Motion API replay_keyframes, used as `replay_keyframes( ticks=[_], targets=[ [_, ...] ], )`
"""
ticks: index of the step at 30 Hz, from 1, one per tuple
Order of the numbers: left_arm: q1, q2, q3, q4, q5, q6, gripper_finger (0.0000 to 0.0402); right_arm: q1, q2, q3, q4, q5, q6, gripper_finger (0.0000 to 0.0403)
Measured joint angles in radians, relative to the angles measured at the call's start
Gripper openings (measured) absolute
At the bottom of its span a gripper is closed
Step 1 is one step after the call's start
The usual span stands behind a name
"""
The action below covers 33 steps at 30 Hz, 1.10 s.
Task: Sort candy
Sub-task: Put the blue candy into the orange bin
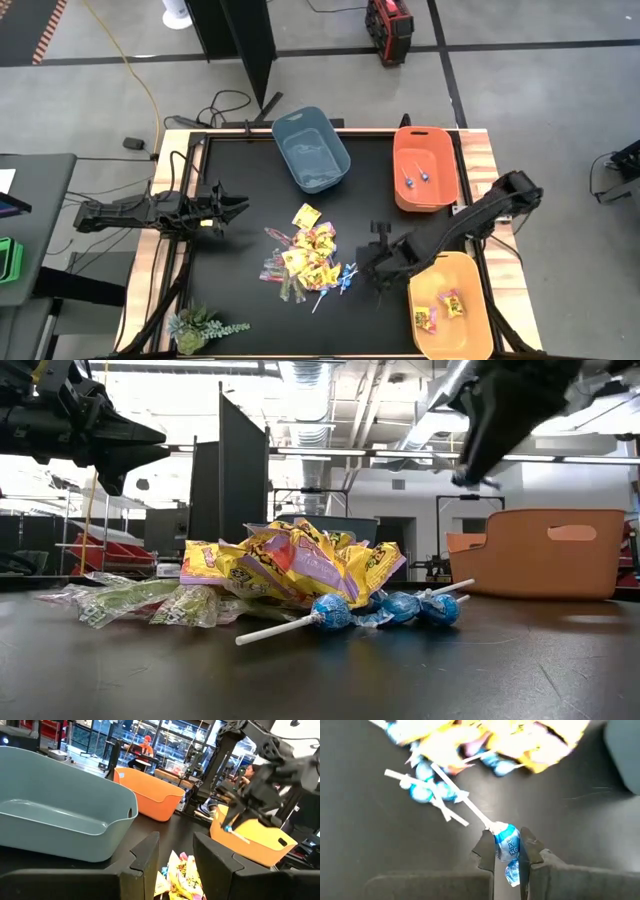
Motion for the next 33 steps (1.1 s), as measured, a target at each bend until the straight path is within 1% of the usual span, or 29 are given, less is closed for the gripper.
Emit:
replay_keyframes(
  ticks=[5, 8, 13, 15, 17, 19, 23, 26, 28, 31, 33],
  targets=[
    [0.000, 0.000, 0.000, 0.000, 0.000, 0.000, 0.0116, -0.050, -0.093, 0.000, 0.025, 0.031, 0.025, 0.0036],
    [0.000, 0.000, 0.000, 0.000, 0.000, 0.000, 0.0116, -0.079, -0.141, -0.023, 0.069, 0.070, 0.017, 0.0036],
    [0.000, 0.000, 0.000, 0.000, 0.000, 0.000, 0.0116, -0.142, -0.259, -0.139, 0.149, 0.146, 0.060, 0.0035],
    [0.000, 0.000, 0.000, 0.000, 0.000, 0.000, 0.0116, -0.166, -0.308, -0.196, 0.167, 0.182, 0.111, 0.0035],
    [0.000, 0.000, 0.000, -0.001, 0.000, 0.000, 0.0116, -0.188, -0.360, -0.244, 0.160, 0.229, 0.196, 0.0034],
    [0.000, 0.000, 0.000, -0.001, 0.000, 0.000, 0.0116, -0.209, -0.411, -0.280, 0.114, 0.276, 0.293, 0.0034],
    [0.000, 0.000, 0.000, -0.001, 0.000, 0.000, 0.0116, -0.251, -0.476, -0.303, -0.089, 0.364, 0.503, 0.0034],
    [0.000, 0.000, 0.000, -0.001, 0.000, 0.000, 0.0116, -0.296, -0.506, -0.303, -0.252, 0.372, 0.629, 0.0034],
    [0.000, 0.000, 0.000, 0.000, 0.000, 0.000, 0.0116, -0.331, -0.509, -0.303, -0.338, 0.370, 0.681, 0.0034],
    [0.000, 0.000, 0.000, 0.000, 0.000, 0.003, 0.0116, -0.384, -0.503, -0.303, -0.422, 0.346, 0.706, 0.0035],
    [0.000, 0.000, 0.000, 0.000, 0.000, 0.002, 0.0116, -0.417, -0.494, -0.303, -0.439, 0.327, 0.704, 0.0036]
  ],
)
